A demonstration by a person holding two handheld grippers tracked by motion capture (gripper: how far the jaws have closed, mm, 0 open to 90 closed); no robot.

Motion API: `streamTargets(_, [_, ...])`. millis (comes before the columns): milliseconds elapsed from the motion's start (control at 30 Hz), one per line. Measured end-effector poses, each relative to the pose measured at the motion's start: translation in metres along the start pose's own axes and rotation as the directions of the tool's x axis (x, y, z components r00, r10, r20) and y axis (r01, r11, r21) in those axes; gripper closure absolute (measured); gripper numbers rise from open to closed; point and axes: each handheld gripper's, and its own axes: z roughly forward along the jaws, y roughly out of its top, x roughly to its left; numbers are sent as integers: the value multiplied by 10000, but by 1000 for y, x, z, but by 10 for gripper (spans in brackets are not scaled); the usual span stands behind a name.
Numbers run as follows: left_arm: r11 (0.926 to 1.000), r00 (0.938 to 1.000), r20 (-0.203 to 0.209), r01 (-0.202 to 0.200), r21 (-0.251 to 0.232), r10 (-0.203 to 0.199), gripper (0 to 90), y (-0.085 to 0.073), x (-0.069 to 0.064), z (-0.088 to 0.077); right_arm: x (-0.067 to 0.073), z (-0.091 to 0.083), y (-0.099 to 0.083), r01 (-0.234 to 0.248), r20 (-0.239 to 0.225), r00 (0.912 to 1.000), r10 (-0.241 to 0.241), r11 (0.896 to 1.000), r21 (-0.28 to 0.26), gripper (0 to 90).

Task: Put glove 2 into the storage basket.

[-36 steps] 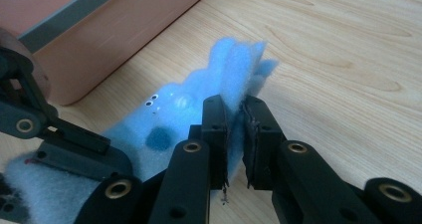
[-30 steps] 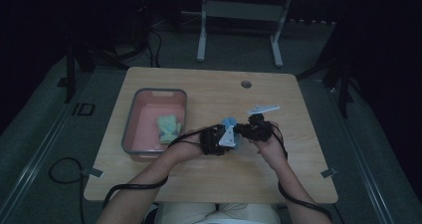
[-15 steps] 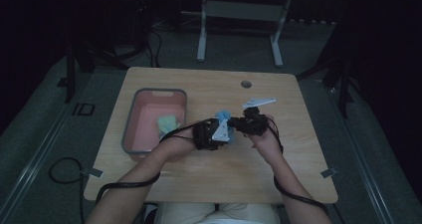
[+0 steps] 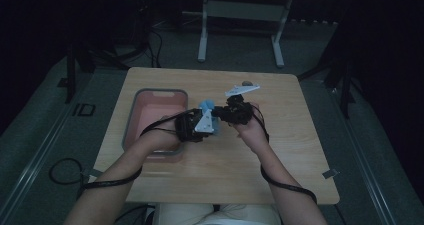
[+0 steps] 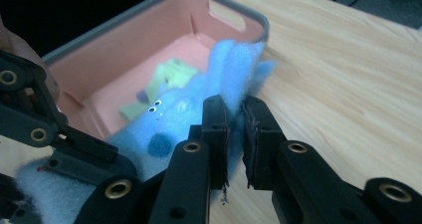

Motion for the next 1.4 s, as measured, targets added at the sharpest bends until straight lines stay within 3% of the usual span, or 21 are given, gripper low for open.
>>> streamTargets(333, [9986, 9981, -553, 312, 438, -287, 756, -29, 9, -33, 27, 29, 36, 362, -503, 9980, -370, 9992, -169, 813])
streamTargets(400, [9976, 9974, -621, 396, 562, -360, 756, -38, 10, -40, 39, 41, 45, 510, -704, 9961, -528, 9983, -273, 813])
streamTargets(700, [9925, 9947, -772, 747, 965, -674, 756, -72, 12, -56, 58, 72, 55, 425, -1127, 9926, -449, 9988, -235, 813])
streamTargets(867, [9892, 9949, -517, 926, 1139, -871, 756, -90, 13, -44, 58, 97, 48, 172, -1258, 9919, -150, 9997, 161, 813])
streamTargets(1033, [9876, 9948, -335, 991, 1215, -957, 755, -99, 14, -34, 56, 108, 43, 173, -1173, 9930, -130, 9992, 353, 813])
streamTargets(1067, [9862, 9943, -207, 1068, 1267, -1050, 755, -104, 14, -25, 55, 111, 41, 163, -1173, 9930, -109, 9988, 452, 813])
streamTargets(1100, [9854, 9939, -170, 1106, 1297, -1094, 755, -106, 15, -22, 53, 123, 35, 95, -1021, 9948, -24, 9976, 691, 813])
streamTargets(1267, [9802, 9899, 148, 1376, 1427, -1411, 754, -118, 16, -3, 48, 135, 26, 64, -791, 9969, 21, 9942, 1070, 813])
streamTargets(1400, [9788, 9909, 138, 1303, 1581, -1342, 753, -122, 15, 4, 47, 139, 24, 144, -664, 9978, -64, 9927, 1199, 812])
